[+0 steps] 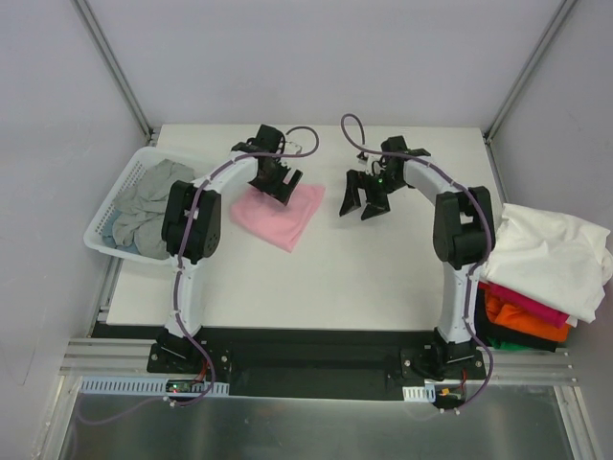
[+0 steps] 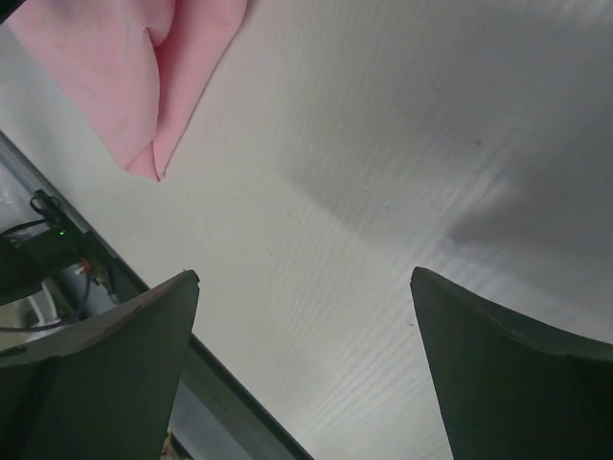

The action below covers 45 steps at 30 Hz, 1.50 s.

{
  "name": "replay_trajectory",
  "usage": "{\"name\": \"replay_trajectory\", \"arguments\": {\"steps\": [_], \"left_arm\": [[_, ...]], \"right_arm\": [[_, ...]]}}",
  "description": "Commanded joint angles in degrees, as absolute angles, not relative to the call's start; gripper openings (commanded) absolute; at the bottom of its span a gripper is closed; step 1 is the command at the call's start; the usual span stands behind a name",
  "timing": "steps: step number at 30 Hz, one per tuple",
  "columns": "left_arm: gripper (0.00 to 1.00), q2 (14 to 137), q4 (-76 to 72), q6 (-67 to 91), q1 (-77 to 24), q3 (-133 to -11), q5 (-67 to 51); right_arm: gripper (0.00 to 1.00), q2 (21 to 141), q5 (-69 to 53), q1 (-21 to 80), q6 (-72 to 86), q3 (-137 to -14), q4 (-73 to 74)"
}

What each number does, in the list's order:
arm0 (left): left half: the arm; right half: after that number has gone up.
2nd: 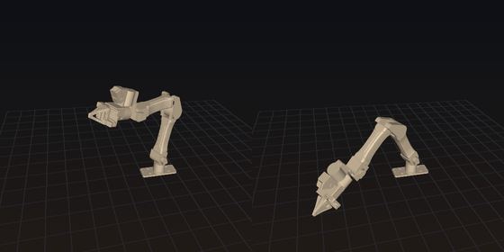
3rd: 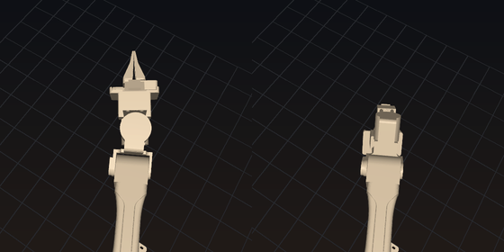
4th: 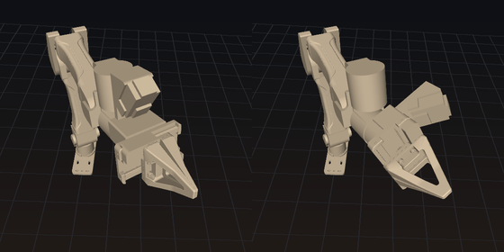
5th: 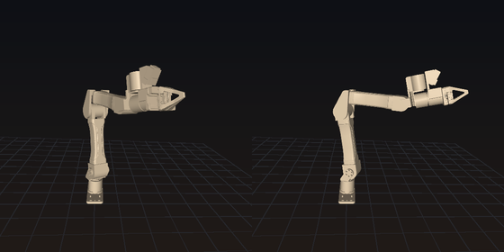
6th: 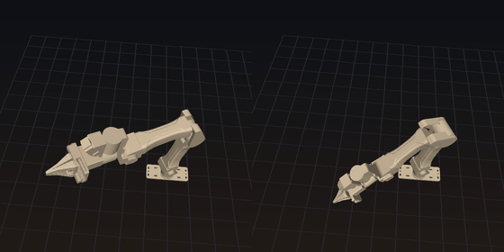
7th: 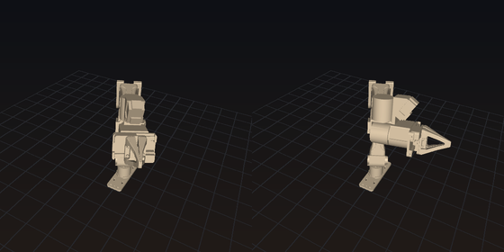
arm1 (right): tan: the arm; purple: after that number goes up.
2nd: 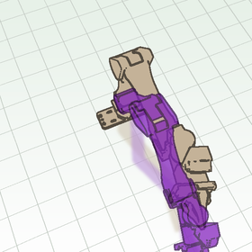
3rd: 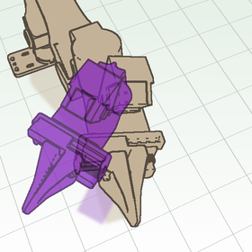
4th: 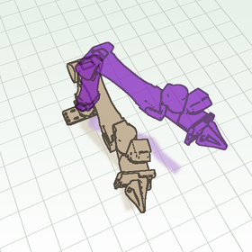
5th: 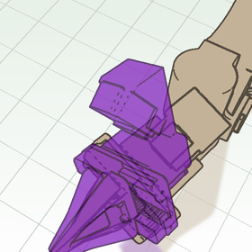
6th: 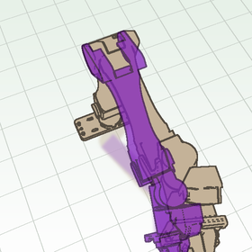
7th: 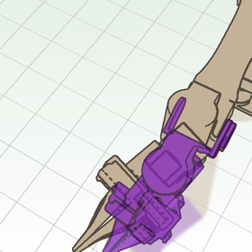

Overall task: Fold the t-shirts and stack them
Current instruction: Put the neatly folded tshirt into the corner of the board with the right arm

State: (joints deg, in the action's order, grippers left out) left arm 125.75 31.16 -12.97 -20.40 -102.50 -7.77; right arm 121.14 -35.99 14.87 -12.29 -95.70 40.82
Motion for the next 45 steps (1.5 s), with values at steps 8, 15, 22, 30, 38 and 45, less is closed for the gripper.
{"name": "replay_trajectory", "arguments": {"steps": [8, 15, 22, 30, 38, 45], "left_arm": [[0.88, 128.67, 36.47, -10.28, -21.27, -107.23, -6.15], [0.88, 129.64, 36.47, -8.97, -21.36, -107.4, -7.21], [0.88, 130.78, 36.91, -7.13, -21.62, -108.02, -8.52], [0.89, 131.39, 38.85, -4.84, -23.03, -109.77, -12.92], [0.89, 134.64, 40.08, -2.9, -25.31, -113.47, -14.24], [0.89, 134.56, 40.08, -3.77, -25.66, -112.5, -13.54]], "right_arm": [[0.96, 125.77, -52.03, 14.15, -4.93, -100.89, 37.88], [0.96, 130.95, -56.77, 14.33, -1.41, -103.71, 34.28], [0.96, 134.12, -59.76, 14.24, -0.18, -105.12, 32.87], [0.96, 135.26, -61.7, 15.11, 2.64, -105.56, 29.53], [0.96, 134.12, -61.61, 15.47, 2.81, -104.15, 28.3], [0.96, 133.68, -59.6, 15.56, 1.15, -103.45, 28.21]]}}
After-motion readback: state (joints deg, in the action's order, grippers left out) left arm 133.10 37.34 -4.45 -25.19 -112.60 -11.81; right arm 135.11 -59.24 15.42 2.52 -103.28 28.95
